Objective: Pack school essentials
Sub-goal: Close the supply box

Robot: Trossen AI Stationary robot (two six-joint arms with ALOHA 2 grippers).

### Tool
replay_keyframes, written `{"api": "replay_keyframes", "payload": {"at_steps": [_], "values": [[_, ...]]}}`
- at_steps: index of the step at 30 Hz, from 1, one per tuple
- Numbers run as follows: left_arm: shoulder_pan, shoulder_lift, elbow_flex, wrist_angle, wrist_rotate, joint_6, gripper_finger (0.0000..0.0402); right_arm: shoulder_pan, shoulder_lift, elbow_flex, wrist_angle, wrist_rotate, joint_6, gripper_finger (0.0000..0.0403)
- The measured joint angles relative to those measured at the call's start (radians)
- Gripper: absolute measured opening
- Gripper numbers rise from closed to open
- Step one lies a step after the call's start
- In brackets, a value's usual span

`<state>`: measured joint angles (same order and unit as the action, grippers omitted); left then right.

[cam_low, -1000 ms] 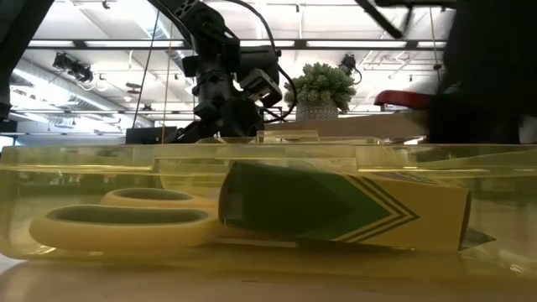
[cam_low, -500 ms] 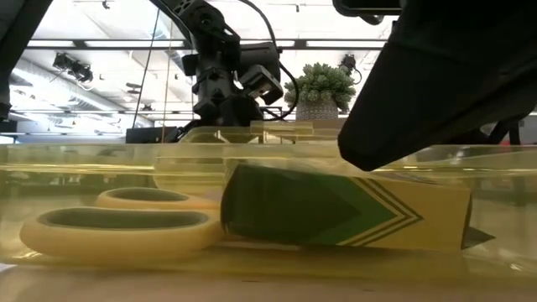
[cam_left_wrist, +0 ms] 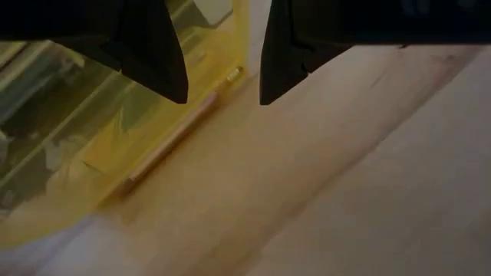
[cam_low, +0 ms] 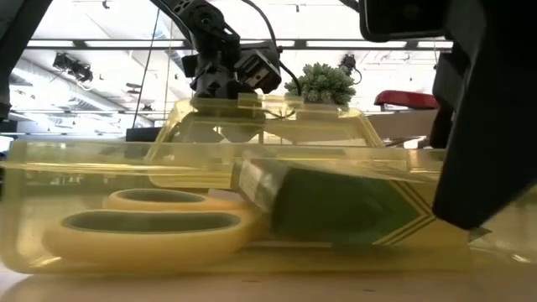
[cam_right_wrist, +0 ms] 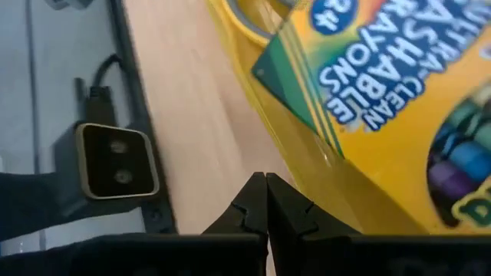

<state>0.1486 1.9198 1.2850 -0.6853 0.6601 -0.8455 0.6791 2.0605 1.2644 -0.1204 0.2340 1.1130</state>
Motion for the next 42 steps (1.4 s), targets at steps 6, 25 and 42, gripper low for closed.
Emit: {"api": "replay_keyframes", "payload": {"at_steps": [6,25,42], "values": [[-0.003,0.0,0.0,0.0,0.047,0.0,0.0172,-0.021,0.0,-0.001,-0.023,0.021,0.037,0.0006],[-0.04,0.0,0.0,-0.001,0.08,-0.004,0.0172,-0.09,0.0,-0.001,-0.074,0.031,0.05,0.0006],[-0.062,-0.002,0.0,-0.004,0.08,-0.006,0.0172,-0.186,0.0,-0.001,-0.078,0.044,-0.018,0.0006]]}}
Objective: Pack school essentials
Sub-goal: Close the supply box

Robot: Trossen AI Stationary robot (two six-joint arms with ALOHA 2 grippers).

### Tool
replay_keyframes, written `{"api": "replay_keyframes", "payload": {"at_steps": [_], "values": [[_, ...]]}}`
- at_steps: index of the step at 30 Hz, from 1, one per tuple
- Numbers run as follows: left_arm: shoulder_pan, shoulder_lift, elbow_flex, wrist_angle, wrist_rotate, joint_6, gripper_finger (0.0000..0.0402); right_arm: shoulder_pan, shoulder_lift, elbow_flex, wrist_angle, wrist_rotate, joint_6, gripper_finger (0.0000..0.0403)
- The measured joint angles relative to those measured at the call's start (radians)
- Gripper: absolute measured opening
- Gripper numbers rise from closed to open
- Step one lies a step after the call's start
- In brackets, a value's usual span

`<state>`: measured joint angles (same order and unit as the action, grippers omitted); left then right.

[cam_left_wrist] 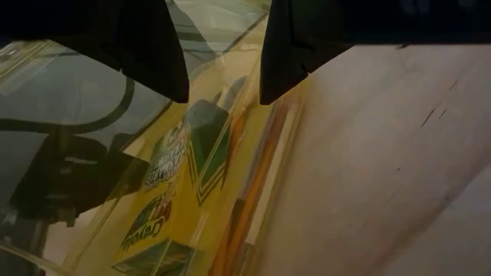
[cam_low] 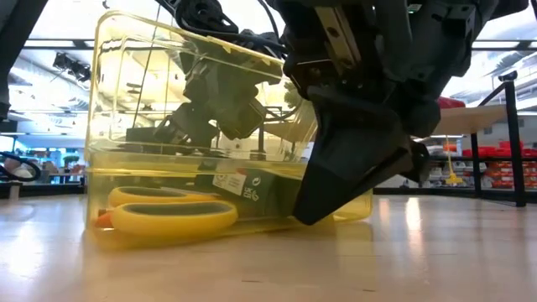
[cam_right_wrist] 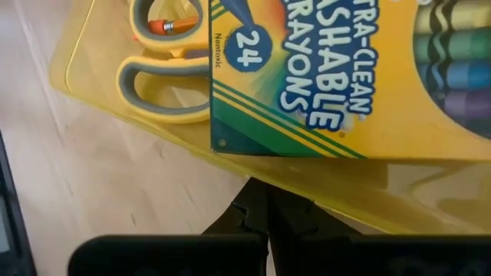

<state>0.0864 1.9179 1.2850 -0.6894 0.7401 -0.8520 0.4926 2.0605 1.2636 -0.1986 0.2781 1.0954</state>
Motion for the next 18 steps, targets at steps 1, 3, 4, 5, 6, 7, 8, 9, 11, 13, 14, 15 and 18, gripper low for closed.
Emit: {"api": "replay_keyframes", "payload": {"at_steps": [1,3,4,5,6,7,8,9,11,13,14,15,18], "values": [[0.0,0.0,0.0,-0.001,0.0,0.0,0.0172,-0.003,0.0,0.0,0.0,-0.001,-0.01,0.0006],[0.0,0.0,0.0,-0.005,0.0,0.0,0.0172,-0.007,0.0,0.0,0.0,-0.003,-0.025,0.0006],[0.0,0.0,0.0,-0.005,0.0,0.001,0.0172,-0.01,0.0,0.0,0.001,-0.003,-0.029,0.0006],[0.0,0.0,0.0,-0.005,0.0,0.003,0.0172,-0.011,0.0,0.0,0.001,-0.004,-0.03,0.0006],[0.0,-0.001,0.0,-0.004,0.0,0.007,0.0172,-0.011,0.0,0.0,0.001,-0.005,-0.03,0.0006],[0.0,-0.001,0.0,-0.004,0.0,0.012,0.0172,-0.011,0.0,0.0,0.001,-0.005,-0.03,0.0006],[0.0,-0.001,0.0,-0.004,-0.001,0.018,0.0172,-0.012,0.0,0.0,0.001,-0.005,-0.03,0.0006],[0.0,-0.001,0.0,-0.004,-0.002,0.024,0.0172,-0.012,0.0,0.0,0.002,-0.007,-0.03,0.0006],[0.001,-0.001,0.0,-0.005,-0.002,0.031,0.0172,-0.012,-0.005,0.0,-0.001,-0.021,-0.025,0.0006],[0.002,-0.001,0.0,-0.001,-0.003,0.035,0.0172,-0.004,-0.015,-0.001,-0.005,-0.033,-0.024,0.0006],[0.002,-0.001,0.0,0.002,-0.006,0.037,0.0172,0.003,-0.028,-0.001,-0.018,-0.026,-0.024,0.0006],[0.002,-0.001,0.0,0.005,-0.009,0.036,0.0172,0.009,-0.038,-0.001,-0.039,-0.011,-0.024,0.0006],[0.0,-0.001,0.001,0.009,-0.03,0.036,0.0172,0.023,-0.084,0.0,-0.106,0.041,-0.021,0.0006]]}}
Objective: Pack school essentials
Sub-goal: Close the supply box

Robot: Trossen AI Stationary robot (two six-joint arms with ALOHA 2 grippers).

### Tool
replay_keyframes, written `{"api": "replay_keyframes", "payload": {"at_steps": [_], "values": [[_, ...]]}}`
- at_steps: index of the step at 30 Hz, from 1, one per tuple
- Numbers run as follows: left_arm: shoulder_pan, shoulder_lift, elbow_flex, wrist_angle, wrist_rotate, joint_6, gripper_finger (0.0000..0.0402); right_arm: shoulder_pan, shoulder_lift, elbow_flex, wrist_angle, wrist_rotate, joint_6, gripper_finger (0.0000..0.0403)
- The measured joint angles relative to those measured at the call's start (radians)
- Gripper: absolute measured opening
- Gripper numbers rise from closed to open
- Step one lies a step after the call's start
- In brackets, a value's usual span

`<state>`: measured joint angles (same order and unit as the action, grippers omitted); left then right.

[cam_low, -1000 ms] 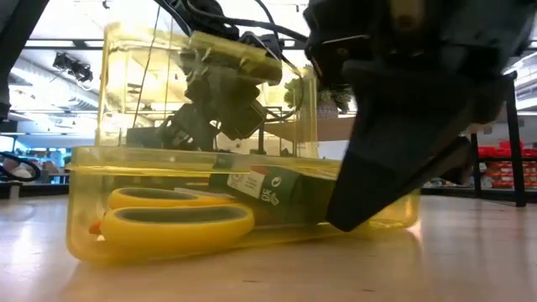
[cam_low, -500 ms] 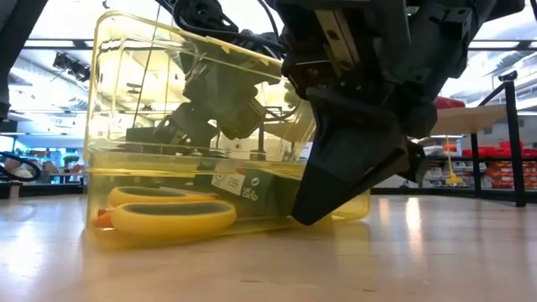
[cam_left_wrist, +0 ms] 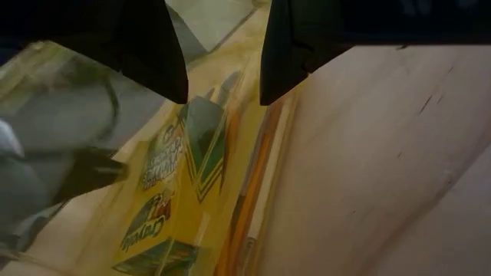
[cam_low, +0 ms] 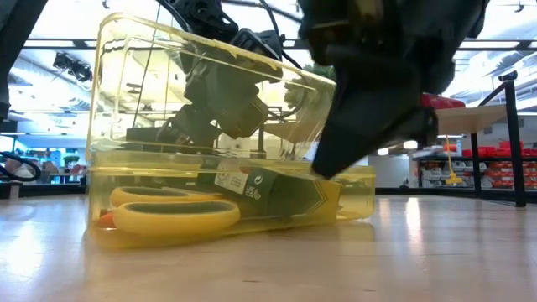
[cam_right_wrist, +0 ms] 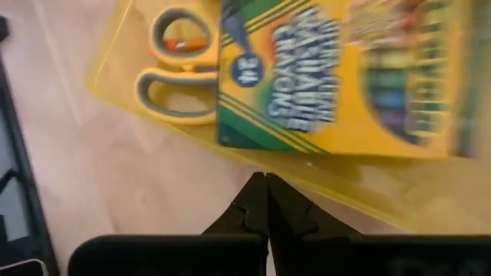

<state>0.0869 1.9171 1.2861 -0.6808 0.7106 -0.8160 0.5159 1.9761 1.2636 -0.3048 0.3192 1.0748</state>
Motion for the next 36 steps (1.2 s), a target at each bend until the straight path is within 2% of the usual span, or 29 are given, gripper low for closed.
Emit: {"api": "replay_keyframes", "payload": {"at_steps": [9,17,22,25,29,36], "values": [[0.0,0.0,0.0,0.002,-0.026,-0.004,0.0172,0.021,-0.188,0.0,-0.185,0.177,-0.014,0.0006],[-0.002,0.0,0.0,0.005,-0.036,-0.009,0.0172,0.013,-0.286,0.0,-0.138,0.39,-0.057,0.0006],[-0.002,0.001,0.0,0.008,-0.039,-0.01,0.0172,-0.013,-0.244,0.001,0.001,0.374,-0.14,0.0006],[-0.002,0.001,0.0,0.009,-0.041,-0.009,0.0172,-0.021,-0.197,0.001,0.063,0.311,-0.161,0.0006],[-0.002,0.002,0.0,0.009,-0.041,-0.01,0.0172,-0.021,-0.146,0.0,0.066,0.262,-0.126,0.0006],[0.0,0.002,-0.001,0.021,-0.051,0.002,0.0172,-0.002,-0.125,0.0,0.062,0.256,-0.101,0.0006]]}}
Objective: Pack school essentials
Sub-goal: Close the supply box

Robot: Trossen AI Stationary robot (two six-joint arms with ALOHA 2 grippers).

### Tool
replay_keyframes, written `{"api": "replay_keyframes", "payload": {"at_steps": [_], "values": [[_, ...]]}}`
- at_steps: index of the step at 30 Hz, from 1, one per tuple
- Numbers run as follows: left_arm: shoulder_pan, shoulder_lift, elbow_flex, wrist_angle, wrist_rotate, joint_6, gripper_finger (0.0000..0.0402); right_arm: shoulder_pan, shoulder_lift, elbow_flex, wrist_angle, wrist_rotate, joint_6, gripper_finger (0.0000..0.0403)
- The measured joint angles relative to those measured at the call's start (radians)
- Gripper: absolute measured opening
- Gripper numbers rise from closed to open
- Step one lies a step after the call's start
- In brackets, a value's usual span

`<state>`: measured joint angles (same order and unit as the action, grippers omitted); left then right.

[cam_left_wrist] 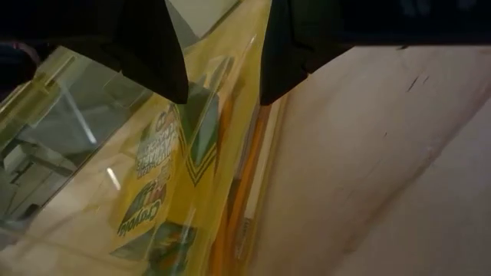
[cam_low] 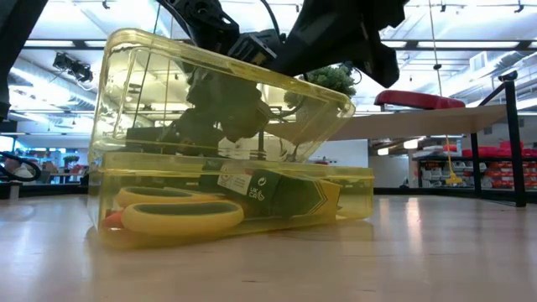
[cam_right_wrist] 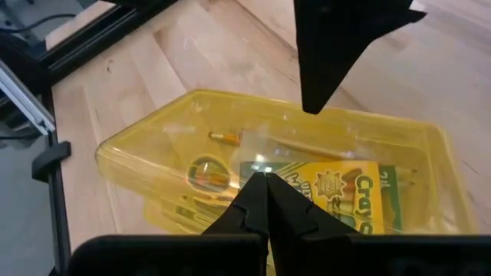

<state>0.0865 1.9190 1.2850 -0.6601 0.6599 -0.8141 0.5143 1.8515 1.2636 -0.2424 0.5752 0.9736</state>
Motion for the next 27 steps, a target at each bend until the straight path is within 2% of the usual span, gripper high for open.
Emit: {"api": "replay_keyframes", "payload": {"at_steps": [10,19,27], "values": [[0.038,-0.036,0.0,0.011,-0.014,-0.001,0.0172,0.001,0.0,-0.041,-0.005,0.0,0.018,0.0006],[0.052,-0.082,0.0,0.011,-0.034,0.014,0.0172,0.011,0.0,-0.118,-0.003,-0.005,0.162,0.0006],[0.049,-0.128,0.0,0.021,-0.069,0.014,0.0172,0.007,0.0,-0.121,0.005,0.017,0.14,0.0006]]}}
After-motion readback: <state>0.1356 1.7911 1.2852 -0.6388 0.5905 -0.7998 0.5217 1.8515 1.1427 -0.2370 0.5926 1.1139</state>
